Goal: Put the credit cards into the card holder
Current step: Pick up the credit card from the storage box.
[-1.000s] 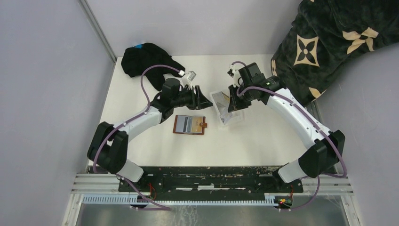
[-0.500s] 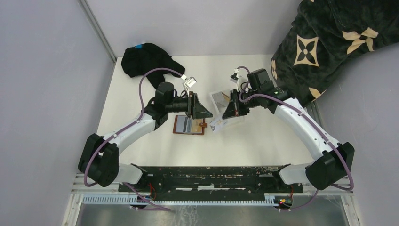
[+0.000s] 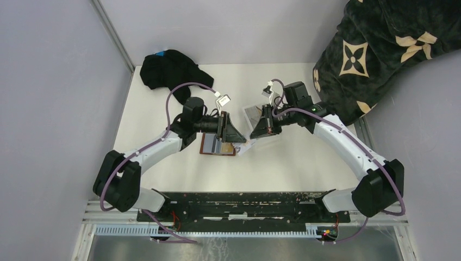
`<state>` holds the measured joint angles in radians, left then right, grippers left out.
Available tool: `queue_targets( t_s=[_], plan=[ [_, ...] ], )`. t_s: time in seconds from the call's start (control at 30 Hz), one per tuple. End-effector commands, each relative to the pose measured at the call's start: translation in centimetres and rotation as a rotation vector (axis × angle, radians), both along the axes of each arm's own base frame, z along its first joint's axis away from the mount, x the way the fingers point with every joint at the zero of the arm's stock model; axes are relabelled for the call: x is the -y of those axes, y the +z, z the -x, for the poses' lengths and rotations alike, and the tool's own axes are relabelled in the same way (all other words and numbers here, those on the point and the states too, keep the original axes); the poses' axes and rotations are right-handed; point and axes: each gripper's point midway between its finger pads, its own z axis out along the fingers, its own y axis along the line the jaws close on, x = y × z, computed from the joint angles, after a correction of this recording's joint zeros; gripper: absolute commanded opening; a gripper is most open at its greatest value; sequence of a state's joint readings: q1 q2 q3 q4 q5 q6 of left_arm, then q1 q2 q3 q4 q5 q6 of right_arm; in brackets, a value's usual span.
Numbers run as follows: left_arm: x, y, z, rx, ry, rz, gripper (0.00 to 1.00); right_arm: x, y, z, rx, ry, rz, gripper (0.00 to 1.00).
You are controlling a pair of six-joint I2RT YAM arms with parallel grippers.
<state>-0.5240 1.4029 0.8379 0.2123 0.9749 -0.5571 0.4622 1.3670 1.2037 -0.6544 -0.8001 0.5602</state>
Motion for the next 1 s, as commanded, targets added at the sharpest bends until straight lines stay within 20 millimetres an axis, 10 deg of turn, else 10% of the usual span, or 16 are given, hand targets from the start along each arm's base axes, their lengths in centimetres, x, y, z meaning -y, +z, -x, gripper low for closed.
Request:
queue_targets(
  t_s=[0.0, 0.17, 0.47, 0.73, 0.97],
  plan=[
    [0.3, 0.7, 0.9, -0.015, -0.074, 0.038, 0.57, -1.0, 1.0, -1.0, 0.027, 0.014, -0.068, 0.01],
    [0.3, 0.4, 1.1, -0.027, -0.088, 0.047, 0.49, -1.4, 0.6, -1.9, 0.015, 0.013, -0.063, 0.01],
    [0.1, -0.9, 1.2, -0.074, -0.087, 0.038, 0.05, -1.3, 0.2, -3.8, 0.017, -0.017, -0.058, 0.01],
    [0.4, -0.9, -1.8, -0.076, 0.111, 0.06, 0.03, 0.3, 0.2, -5.8, 0.118, -0.135, 0.038, 0.33],
    [-1.1, -0.4, -5.6, -0.146, 0.468, 0.145, 0.03, 1.1, -1.2, -6.6, 0.148, -0.296, 0.021, 0.39]
  ],
)
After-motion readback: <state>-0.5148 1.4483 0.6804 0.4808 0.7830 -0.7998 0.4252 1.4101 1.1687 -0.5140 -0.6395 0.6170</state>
